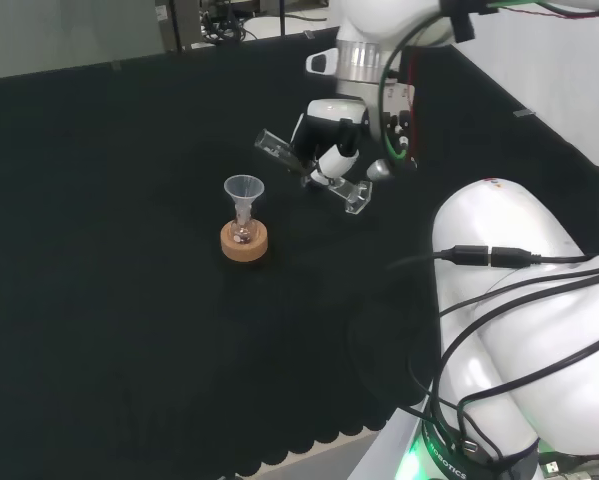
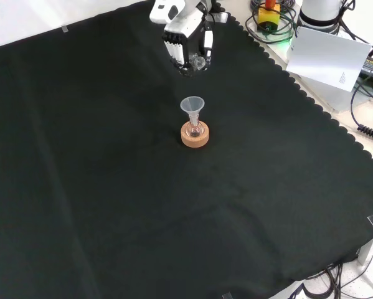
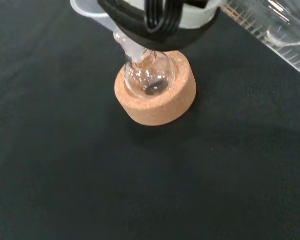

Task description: Pour the water from the graduated cylinder into the round-bottom flask.

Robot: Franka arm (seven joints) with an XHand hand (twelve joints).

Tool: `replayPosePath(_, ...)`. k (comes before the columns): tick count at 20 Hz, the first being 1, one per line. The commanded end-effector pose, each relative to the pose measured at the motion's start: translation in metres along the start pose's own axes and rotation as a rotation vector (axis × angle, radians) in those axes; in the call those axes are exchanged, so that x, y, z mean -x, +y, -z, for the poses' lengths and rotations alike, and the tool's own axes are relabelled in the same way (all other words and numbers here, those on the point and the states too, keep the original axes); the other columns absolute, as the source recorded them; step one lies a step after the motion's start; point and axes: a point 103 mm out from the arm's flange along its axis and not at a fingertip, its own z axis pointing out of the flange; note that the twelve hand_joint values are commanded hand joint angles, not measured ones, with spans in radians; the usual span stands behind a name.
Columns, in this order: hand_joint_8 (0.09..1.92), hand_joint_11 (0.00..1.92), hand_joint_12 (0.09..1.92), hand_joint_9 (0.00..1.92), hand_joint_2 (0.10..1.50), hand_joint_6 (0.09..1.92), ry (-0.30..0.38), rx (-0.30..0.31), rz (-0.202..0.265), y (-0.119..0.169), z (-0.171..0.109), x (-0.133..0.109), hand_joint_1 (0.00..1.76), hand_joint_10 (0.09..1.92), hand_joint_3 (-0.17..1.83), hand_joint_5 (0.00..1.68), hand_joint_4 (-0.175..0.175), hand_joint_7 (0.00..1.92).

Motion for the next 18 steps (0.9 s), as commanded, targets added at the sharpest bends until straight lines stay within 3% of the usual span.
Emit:
replayPosePath(1, 0.14, 1.38, 0.63, 1.71, 0.96, 0.25, -0.103, -0.126, -0.062, 0.012, 0.003, 0.011, 1.32, 0.09, -0.01, 1.4, -0.175, 1.49)
replayPosePath(12, 0.13, 1.38, 0.63, 1.71, 0.96, 0.24, -0.134, -0.228, -0.113, 0.007, 0.01, 0.026, 1.32, 0.09, -0.01, 1.4, -0.175, 1.49)
replayPosePath(18, 0.13, 1.38, 0.63, 1.72, 0.96, 0.24, -0.144, -0.259, -0.117, 0.005, 0.01, 0.027, 1.32, 0.09, -0.01, 1.41, -0.175, 1.49)
